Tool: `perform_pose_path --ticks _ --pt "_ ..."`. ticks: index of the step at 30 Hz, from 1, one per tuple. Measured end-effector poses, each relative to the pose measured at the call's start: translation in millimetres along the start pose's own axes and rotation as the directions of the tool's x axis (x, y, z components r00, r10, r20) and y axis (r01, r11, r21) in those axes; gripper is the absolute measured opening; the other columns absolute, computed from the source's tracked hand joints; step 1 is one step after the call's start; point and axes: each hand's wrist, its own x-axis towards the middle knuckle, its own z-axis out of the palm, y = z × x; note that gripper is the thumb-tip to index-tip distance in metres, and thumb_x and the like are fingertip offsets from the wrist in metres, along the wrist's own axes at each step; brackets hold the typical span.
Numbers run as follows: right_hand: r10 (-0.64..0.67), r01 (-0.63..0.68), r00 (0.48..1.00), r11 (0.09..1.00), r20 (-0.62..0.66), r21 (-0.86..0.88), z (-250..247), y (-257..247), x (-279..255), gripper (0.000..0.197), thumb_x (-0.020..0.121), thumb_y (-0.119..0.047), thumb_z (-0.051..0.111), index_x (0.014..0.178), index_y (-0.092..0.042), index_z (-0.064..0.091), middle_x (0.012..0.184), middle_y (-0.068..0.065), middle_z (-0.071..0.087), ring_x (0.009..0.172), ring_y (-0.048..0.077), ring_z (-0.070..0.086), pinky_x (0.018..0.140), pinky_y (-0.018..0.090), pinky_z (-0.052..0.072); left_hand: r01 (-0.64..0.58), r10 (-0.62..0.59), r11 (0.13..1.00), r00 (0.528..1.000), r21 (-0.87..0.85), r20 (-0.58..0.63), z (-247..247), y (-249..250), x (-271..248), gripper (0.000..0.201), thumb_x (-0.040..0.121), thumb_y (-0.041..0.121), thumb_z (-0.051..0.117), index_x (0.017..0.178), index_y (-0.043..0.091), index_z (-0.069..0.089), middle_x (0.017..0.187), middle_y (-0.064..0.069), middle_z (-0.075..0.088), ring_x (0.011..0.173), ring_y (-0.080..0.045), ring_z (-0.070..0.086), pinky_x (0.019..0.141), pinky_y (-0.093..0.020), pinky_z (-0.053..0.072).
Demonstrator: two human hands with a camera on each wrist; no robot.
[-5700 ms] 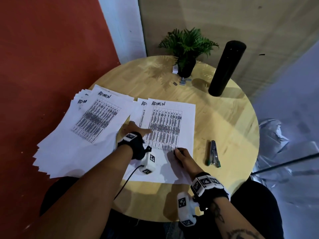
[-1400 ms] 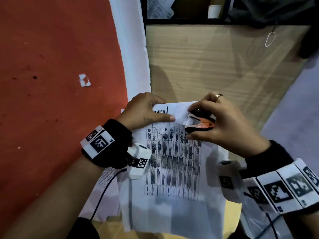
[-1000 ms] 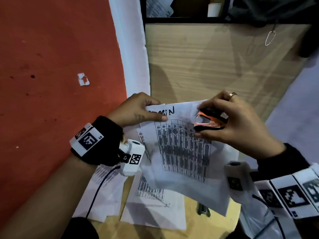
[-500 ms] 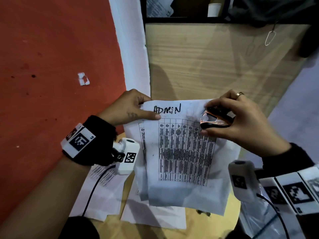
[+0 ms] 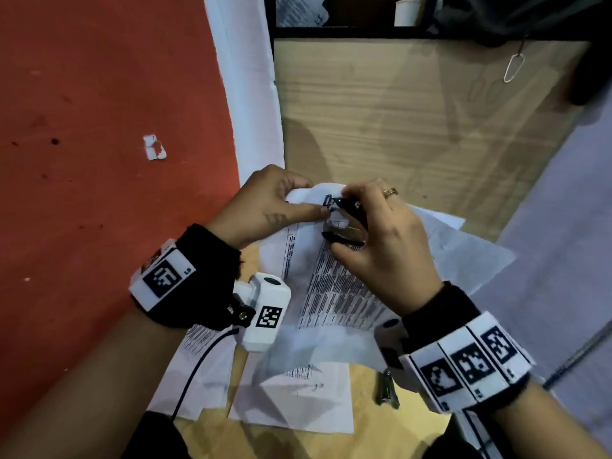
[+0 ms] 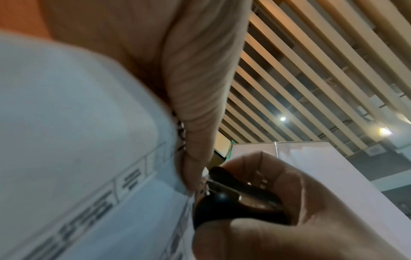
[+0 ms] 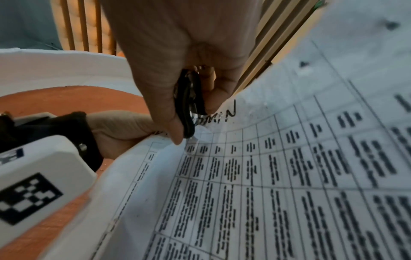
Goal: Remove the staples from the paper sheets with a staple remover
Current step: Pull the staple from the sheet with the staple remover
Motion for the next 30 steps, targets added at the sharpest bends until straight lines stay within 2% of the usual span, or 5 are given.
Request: perform_pose_path --ticks 6,19,24,27,30 --pt "-0.074 0.070 0.997 0.991 -0.029 -0.111 0 -5 3 0.033 0.062 -0.016 0.068 0.094 -0.010 0.063 0.094 0.006 0.062 0.079 0.030 0.059 0.049 0.036 0.048 0.010 -0.007 0.998 0.999 -0.065 0.054 2 -4 -3 0.050 0.070 0.041 0.070 0.093 -0.003 0.066 0.096 -0.035 0.064 0.079 -0.022 0.059 0.074 -0.053 0.051" --pt "-0.142 0.141 0.990 0.988 -0.008 -0.067 6 -4 5 0.030 0.061 -0.003 0.073 0.090 -0.006 0.066 0.093 0.009 0.065 0.072 0.034 0.063 0.045 0.037 0.050 0.121 -0.121 0.976 0.993 -0.180 0.010 6 -1 -5 0.033 0.068 0.014 0.069 0.084 -0.014 0.063 0.080 -0.018 0.060 0.074 -0.021 0.054 0.067 -0.033 0.042" --pt "-0.167 0.162 0.986 0.975 -0.024 -0.153 8 -4 6 0.029 0.057 -0.001 0.078 0.083 -0.006 0.068 0.083 0.009 0.065 0.067 0.032 0.062 0.040 0.035 0.047 0.166 -0.172 0.956 0.985 -0.243 0.000 9 -2 -5 0.009 0.080 -0.006 0.066 0.076 0.003 0.068 0.076 -0.014 0.064 0.060 -0.008 0.060 0.059 -0.017 0.049" --pt "-0.179 0.172 0.983 0.973 -0.033 -0.153 11 -3 6 0.026 0.058 0.000 0.078 0.081 -0.004 0.067 0.081 0.010 0.065 0.066 0.032 0.062 0.040 0.036 0.048 0.178 -0.187 0.943 0.982 -0.281 -0.007 8 -5 -5 0.012 0.080 -0.005 0.065 0.078 0.006 0.069 0.072 -0.006 0.069 0.063 -0.007 0.063 0.061 -0.016 0.051" --pt "-0.174 0.167 0.984 0.976 -0.036 -0.141 12 -2 6 0.015 0.064 -0.003 0.073 0.078 -0.003 0.066 0.077 0.011 0.064 0.063 0.033 0.062 0.041 0.035 0.047 0.178 -0.191 0.935 0.982 -0.307 -0.011 8 -5 -5 0.011 0.077 -0.003 0.070 0.088 -0.006 0.069 0.084 -0.016 0.067 0.075 -0.016 0.062 0.070 -0.024 0.049"
